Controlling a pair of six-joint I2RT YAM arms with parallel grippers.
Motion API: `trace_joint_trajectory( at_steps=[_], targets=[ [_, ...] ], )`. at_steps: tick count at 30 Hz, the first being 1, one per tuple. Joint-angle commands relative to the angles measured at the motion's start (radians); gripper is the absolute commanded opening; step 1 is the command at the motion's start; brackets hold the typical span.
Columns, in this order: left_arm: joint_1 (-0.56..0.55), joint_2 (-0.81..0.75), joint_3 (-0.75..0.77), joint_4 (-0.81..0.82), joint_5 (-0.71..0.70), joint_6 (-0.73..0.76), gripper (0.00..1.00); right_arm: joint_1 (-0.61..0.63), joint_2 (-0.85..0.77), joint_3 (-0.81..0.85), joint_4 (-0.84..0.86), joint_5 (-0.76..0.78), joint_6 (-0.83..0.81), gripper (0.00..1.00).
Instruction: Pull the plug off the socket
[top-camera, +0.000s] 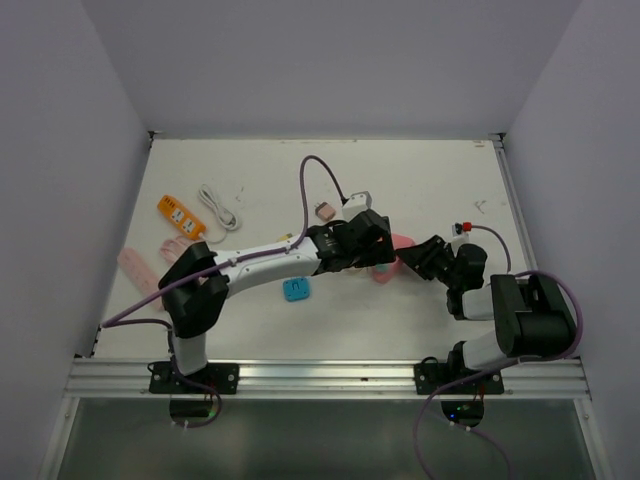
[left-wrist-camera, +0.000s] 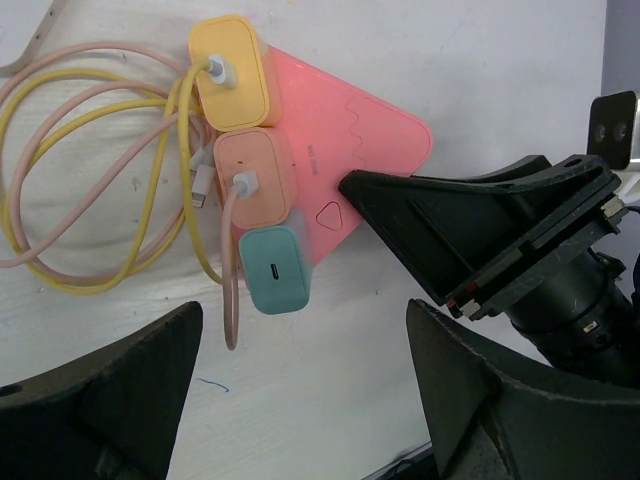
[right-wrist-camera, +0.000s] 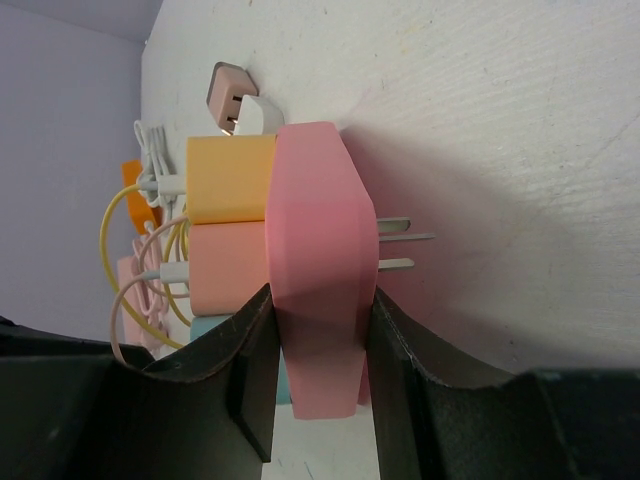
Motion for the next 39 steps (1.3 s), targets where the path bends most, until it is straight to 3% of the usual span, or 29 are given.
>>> trace_joint_trajectory(
  at_steps=[1, 9, 21, 24, 27, 31, 39],
  targets=[
    [-0.003, 0.041, 0.024, 0.013, -0.041, -0.043, 0.84, 0.005, 0.02, -0.001, 0.046, 0.02, -0.011, 0.0],
    [0.004, 0.128, 0.07, 0.022, -0.027, -0.049, 0.75, 0.004, 0.02, 0.002, 0.045, 0.022, -0.022, 0.0],
    [0.032, 0.185, 0.076, 0.079, 0.046, -0.091, 0.46, 0.036, 0.031, 0.002, 0.045, 0.034, -0.029, 0.0],
    [0.032, 0.175, 0.069, 0.061, 0.034, -0.101, 0.34, 0.038, 0.032, -0.002, 0.04, 0.046, -0.034, 0.0],
    [0.036, 0.148, 0.047, 0.047, 0.025, -0.118, 0.15, 0.036, 0.026, -0.004, 0.025, 0.062, -0.038, 0.0],
    [0.052, 0.106, 0.011, 0.048, 0.04, -0.138, 0.0, 0.036, 0.008, -0.008, -0.024, 0.124, -0.064, 0.0],
    [0.083, 0.047, -0.014, 0.015, 0.048, -0.143, 0.0, 0.036, -0.029, -0.005, -0.185, 0.252, -0.081, 0.0]
  ],
)
